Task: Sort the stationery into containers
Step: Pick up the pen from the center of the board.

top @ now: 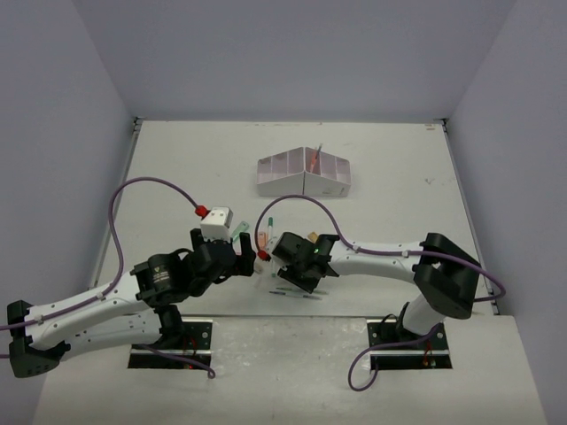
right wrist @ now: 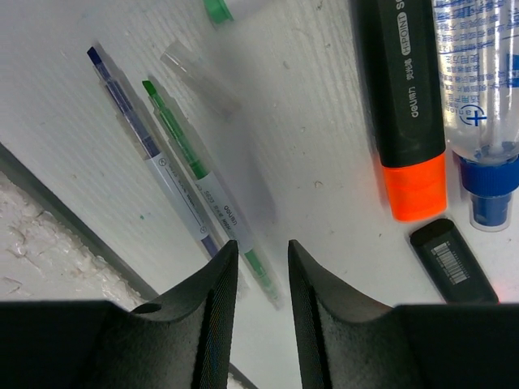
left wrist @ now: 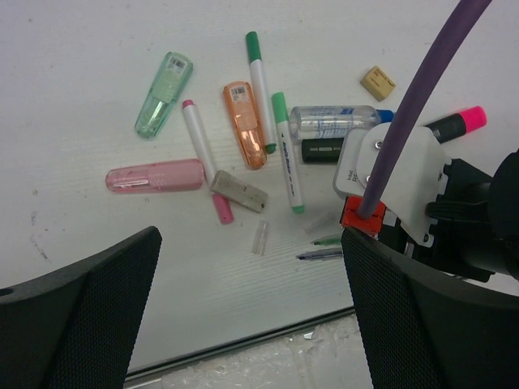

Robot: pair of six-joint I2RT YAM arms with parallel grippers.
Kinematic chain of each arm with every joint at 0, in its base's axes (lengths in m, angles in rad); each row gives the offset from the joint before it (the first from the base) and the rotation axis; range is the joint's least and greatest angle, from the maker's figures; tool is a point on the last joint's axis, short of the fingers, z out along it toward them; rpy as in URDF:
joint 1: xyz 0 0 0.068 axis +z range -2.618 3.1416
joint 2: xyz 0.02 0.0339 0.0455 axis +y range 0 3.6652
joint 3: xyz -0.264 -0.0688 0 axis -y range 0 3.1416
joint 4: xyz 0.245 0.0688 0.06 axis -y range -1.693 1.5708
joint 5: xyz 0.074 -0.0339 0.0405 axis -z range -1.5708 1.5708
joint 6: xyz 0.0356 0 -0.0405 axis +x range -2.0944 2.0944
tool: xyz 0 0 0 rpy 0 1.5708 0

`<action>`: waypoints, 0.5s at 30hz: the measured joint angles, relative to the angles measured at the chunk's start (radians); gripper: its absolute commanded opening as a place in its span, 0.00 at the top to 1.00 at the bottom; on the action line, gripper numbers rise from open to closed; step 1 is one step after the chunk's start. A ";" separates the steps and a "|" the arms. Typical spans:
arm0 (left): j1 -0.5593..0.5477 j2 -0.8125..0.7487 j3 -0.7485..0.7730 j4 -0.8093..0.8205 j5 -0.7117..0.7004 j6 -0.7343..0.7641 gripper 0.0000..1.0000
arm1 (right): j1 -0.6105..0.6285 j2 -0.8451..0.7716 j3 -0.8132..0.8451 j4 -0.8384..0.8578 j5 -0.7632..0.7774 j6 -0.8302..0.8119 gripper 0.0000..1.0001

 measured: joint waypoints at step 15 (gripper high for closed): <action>0.000 -0.004 -0.014 -0.005 0.002 0.001 0.05 | 0.044 0.003 0.000 -0.010 -0.039 0.006 0.68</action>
